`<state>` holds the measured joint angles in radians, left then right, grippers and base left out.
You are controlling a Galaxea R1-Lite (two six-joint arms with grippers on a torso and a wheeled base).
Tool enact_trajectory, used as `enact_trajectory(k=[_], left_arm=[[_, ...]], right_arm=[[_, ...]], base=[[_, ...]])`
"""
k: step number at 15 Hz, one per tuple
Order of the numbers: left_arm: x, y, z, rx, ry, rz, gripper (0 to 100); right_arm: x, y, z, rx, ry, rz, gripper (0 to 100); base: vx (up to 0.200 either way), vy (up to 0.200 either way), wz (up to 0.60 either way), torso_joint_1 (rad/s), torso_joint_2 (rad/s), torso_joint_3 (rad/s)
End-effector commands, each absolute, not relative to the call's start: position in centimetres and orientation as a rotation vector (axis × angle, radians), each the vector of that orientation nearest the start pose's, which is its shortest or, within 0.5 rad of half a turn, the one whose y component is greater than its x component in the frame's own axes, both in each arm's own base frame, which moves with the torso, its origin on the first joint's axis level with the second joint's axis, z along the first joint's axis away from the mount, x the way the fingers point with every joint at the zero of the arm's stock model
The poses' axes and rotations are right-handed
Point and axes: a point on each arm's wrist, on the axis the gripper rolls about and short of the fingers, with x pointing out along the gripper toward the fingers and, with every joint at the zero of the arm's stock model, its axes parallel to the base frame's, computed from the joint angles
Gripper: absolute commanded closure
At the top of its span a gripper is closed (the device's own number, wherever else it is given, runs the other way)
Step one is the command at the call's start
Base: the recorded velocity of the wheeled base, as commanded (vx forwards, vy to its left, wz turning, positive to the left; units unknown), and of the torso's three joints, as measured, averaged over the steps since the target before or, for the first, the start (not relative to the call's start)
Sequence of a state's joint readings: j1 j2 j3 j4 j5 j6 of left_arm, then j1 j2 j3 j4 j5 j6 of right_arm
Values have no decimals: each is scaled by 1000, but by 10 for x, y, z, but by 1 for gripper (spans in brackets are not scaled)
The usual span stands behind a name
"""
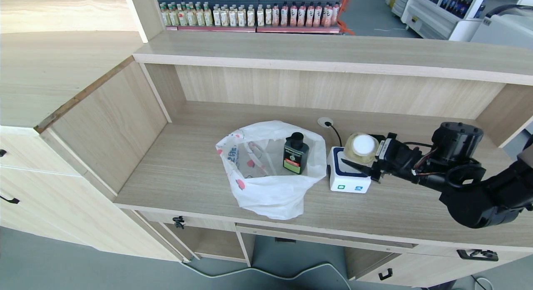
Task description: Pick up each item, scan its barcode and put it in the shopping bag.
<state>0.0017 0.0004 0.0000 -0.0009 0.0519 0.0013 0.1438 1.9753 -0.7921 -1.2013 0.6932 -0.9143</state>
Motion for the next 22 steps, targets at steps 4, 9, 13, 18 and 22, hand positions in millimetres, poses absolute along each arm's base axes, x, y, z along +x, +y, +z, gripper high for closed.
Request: enact_trajectory(k=[4,9,13,18,22], left_arm=[[-23,1,76,1,-1,54,0],[-23,1,76,3,-1,54,0],[-23,1,75,2,0,54,0],[-23,1,76,3,-1,54,0],[-23,1,75,-2,0,54,0]], right_arm=[[288,78,229,-396,-338,631,100],[263,72,240,-113,-113,545,100],[262,70,237,-97,-96,542,100],[267,77,229,-31,-35,567,100],[284,83,214,15,22,581,100]], base=[[0,0,0,0,0,0],[0,0,0,0,0,0],[0,200,0,-7,5,4],[0,80,0,7,5,-1],[0,0,0,0,0,0]])
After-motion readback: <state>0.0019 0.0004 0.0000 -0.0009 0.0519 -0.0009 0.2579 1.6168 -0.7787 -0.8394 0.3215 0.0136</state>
